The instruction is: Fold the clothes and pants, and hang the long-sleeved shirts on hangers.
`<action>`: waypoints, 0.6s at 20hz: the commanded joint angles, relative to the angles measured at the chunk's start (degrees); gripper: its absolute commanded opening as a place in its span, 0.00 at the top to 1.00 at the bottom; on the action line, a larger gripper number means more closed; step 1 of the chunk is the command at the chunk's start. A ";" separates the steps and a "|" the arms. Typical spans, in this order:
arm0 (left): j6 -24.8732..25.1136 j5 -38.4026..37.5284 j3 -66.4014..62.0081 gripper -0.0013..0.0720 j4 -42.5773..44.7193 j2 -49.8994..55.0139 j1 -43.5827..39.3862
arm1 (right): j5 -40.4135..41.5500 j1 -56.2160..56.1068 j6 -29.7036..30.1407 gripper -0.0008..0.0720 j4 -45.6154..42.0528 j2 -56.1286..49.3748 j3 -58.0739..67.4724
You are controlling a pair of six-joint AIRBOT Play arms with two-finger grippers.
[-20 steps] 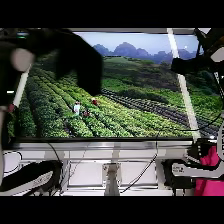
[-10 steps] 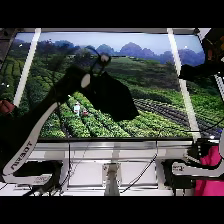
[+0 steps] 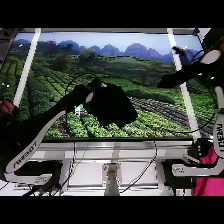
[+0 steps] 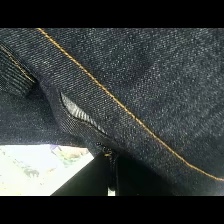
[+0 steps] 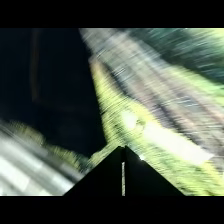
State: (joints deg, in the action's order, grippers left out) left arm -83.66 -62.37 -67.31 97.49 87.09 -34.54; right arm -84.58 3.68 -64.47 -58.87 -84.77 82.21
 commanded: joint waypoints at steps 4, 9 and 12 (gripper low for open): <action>0.13 1.29 1.05 0.97 1.07 0.33 0.63 | 0.59 -13.57 -3.82 0.52 0.20 -0.39 -9.14; 0.13 1.29 1.05 0.97 1.09 0.74 1.20 | 1.62 -13.88 -17.16 0.54 3.48 -0.33 -13.33; 0.11 1.29 1.05 0.97 1.07 0.74 1.20 | 1.36 -13.40 -15.39 0.57 13.11 -0.22 -19.43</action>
State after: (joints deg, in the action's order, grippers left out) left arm -83.55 -61.10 -66.28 98.52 87.74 -33.45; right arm -83.05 -9.63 -78.32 -53.12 -85.06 67.26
